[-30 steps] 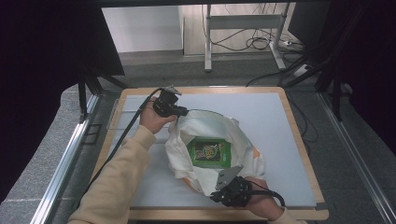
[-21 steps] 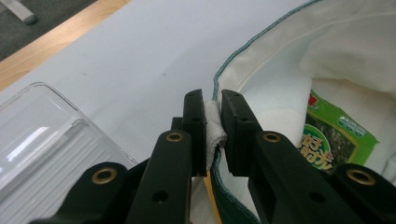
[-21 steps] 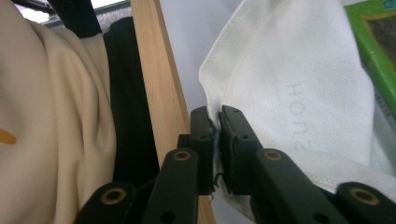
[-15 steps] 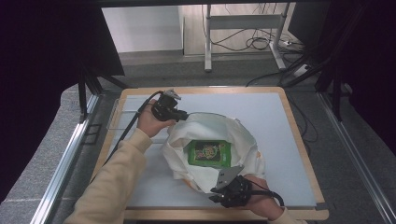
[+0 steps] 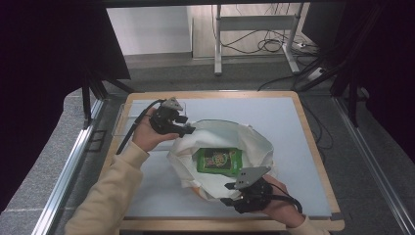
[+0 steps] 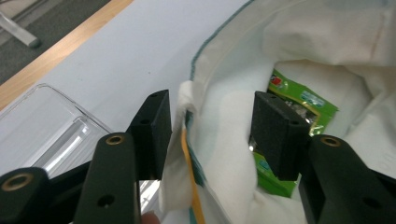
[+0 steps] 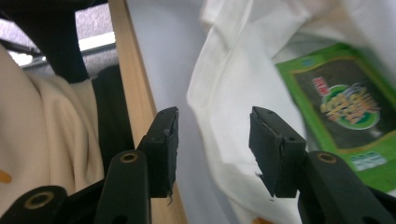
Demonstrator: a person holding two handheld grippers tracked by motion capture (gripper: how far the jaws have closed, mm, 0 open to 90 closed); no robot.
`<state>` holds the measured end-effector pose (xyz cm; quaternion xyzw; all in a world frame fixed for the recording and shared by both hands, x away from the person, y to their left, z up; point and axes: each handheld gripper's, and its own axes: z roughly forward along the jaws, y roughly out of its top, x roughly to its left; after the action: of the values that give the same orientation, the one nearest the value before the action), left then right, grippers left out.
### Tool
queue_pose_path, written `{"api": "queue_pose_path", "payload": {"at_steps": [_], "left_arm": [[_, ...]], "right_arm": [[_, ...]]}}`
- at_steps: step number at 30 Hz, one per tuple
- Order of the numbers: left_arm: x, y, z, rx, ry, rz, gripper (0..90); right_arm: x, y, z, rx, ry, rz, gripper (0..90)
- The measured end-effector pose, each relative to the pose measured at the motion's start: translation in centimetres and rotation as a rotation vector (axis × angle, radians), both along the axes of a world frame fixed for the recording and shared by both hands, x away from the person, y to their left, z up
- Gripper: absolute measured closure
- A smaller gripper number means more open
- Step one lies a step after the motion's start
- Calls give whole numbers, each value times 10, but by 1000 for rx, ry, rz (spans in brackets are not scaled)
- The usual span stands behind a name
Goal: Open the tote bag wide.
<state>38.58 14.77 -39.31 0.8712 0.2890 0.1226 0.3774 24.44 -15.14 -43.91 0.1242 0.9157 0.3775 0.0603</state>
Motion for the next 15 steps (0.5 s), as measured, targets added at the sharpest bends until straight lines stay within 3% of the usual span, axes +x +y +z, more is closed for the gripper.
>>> {"api": "queue_pose_path", "payload": {"at_steps": [5,8,13,15], "left_arm": [[-18,6,1,-21,2,-36,450],[-27,10,-1,-18,10,-55,435],[-41,16,-4,-35,21,-74,417],[-49,17,-6,-62,37,-92,414]], "right_arm": [[6,-6,15,42,-12,-33,528],[17,-10,24,52,-15,-85,521],[38,-11,31,39,-2,-148,521],[47,-9,32,29,3,-158,552]]}}
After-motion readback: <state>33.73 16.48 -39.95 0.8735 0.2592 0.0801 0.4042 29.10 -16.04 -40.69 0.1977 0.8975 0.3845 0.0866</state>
